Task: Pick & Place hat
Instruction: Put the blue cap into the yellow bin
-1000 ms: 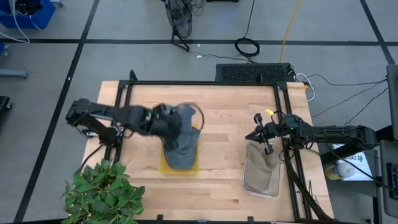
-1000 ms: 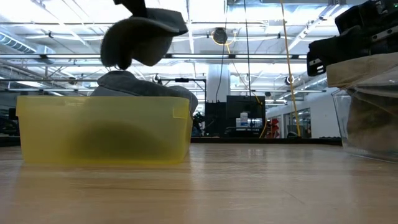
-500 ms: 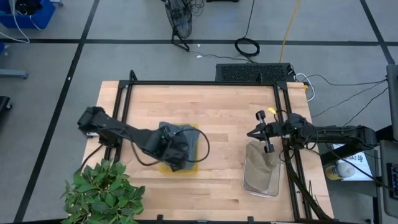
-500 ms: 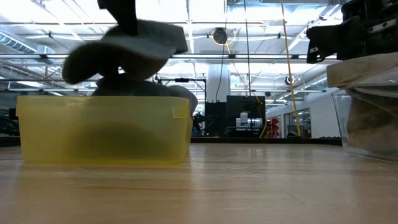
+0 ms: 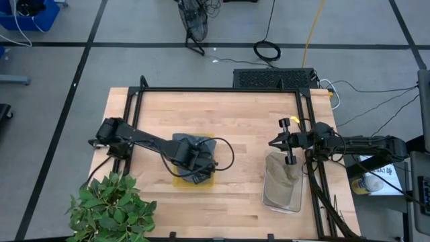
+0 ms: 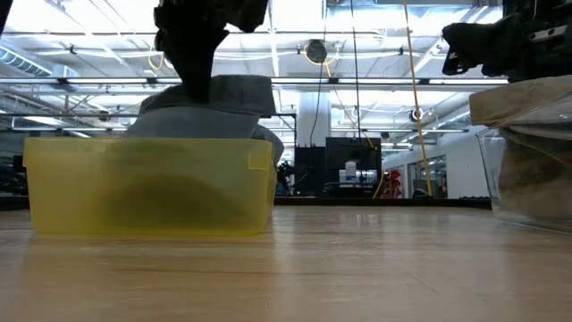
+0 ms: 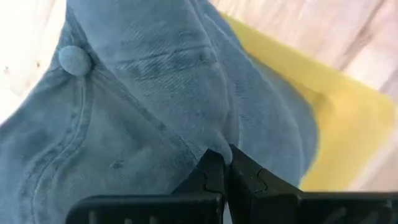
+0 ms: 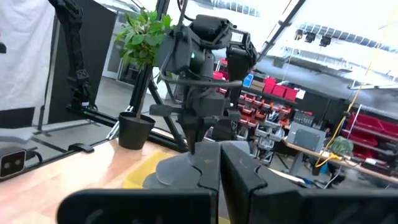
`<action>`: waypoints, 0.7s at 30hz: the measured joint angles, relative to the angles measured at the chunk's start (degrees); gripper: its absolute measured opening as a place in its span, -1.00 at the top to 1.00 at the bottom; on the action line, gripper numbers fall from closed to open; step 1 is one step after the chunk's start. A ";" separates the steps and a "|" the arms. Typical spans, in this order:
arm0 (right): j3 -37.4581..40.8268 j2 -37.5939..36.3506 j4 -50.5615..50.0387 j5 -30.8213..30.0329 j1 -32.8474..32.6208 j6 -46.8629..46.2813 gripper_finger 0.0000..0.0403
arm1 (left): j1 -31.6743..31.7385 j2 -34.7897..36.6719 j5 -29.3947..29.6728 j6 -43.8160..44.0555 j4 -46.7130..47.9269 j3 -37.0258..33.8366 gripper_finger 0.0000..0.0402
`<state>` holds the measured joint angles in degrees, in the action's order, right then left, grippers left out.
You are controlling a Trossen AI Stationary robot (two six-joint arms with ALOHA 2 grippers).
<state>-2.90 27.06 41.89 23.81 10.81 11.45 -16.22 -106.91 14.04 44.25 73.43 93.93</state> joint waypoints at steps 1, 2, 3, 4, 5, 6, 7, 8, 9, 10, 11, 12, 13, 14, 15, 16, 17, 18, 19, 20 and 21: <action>0.00 -0.01 0.07 0.01 0.00 0.35 0.98 | -0.10 0.01 -0.25 0.54 0.00 0.55 1.00; 0.00 0.01 0.19 -0.02 0.00 0.50 0.98 | -0.24 0.04 -0.38 1.26 0.01 1.19 1.00; 0.00 0.01 0.32 0.00 0.00 0.68 0.98 | -0.46 0.09 -0.45 1.93 0.00 1.85 1.00; 0.00 -0.01 0.39 0.00 0.00 0.79 0.98 | -0.74 0.09 -0.49 2.64 -0.02 2.44 1.00; 0.00 -0.01 0.39 -0.01 0.00 0.85 0.98 | -1.04 0.09 -0.58 3.15 -0.06 3.03 1.00; 0.00 0.01 0.39 0.00 0.00 0.94 0.98 | -1.36 0.09 -0.89 3.54 -0.28 3.34 1.00; 0.00 0.00 0.41 0.00 0.00 1.27 0.98 | -1.68 0.11 -1.12 3.94 -0.63 3.50 1.00; 0.00 0.01 0.56 0.00 0.00 1.42 0.98 | -2.01 0.13 -1.48 4.17 -0.85 3.50 1.00; 0.00 0.01 0.82 0.00 0.00 1.46 0.98 | -2.20 -0.01 -1.65 4.44 -0.96 3.42 1.00; 0.00 -0.01 1.08 0.00 0.01 1.46 0.98 | -2.39 -0.36 -1.66 4.74 -0.93 3.41 1.00; 0.00 -0.01 1.32 0.00 0.00 1.46 0.98 | -2.55 -0.65 -1.78 5.04 -0.68 3.36 1.00; 0.00 0.01 1.40 0.02 0.00 1.45 0.98 | -2.69 -0.92 -1.80 5.36 -0.21 3.31 1.00; 0.00 0.01 1.64 0.00 0.00 1.39 0.98 | -2.77 -1.32 -1.76 5.45 0.00 3.28 1.00; 0.00 -0.01 1.64 0.00 0.00 1.37 0.98 | -2.82 -1.76 -1.71 5.45 -0.01 3.28 1.00; 0.00 -0.01 1.66 0.02 0.00 1.35 0.98 | -2.82 -2.22 -1.44 5.47 -0.02 3.29 1.00; 0.00 0.01 1.62 0.00 0.00 1.30 0.98 | -2.82 -2.70 -1.17 5.48 -0.02 3.30 1.00; 0.00 0.00 1.64 0.01 0.00 1.29 0.98 | -2.82 -3.16 -1.07 5.42 -0.05 3.28 0.99; 0.00 -0.01 1.64 0.01 0.00 1.29 0.98 | -2.68 -3.68 -1.07 5.27 -0.19 3.28 0.99; 0.00 -0.01 1.63 0.01 0.00 1.28 0.98 | -2.55 -4.11 -1.07 4.89 -0.28 3.28 0.99; 0.00 0.01 1.62 0.02 0.00 1.28 0.98 | -2.43 -4.42 -1.06 4.66 -0.26 3.28 0.98; 0.00 0.01 1.62 0.02 0.00 1.25 0.98 | -2.34 -4.74 -1.04 4.36 -0.24 3.28 0.98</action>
<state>-2.90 27.07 43.51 23.83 10.81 12.70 -18.56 -111.66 12.99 48.61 73.19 97.21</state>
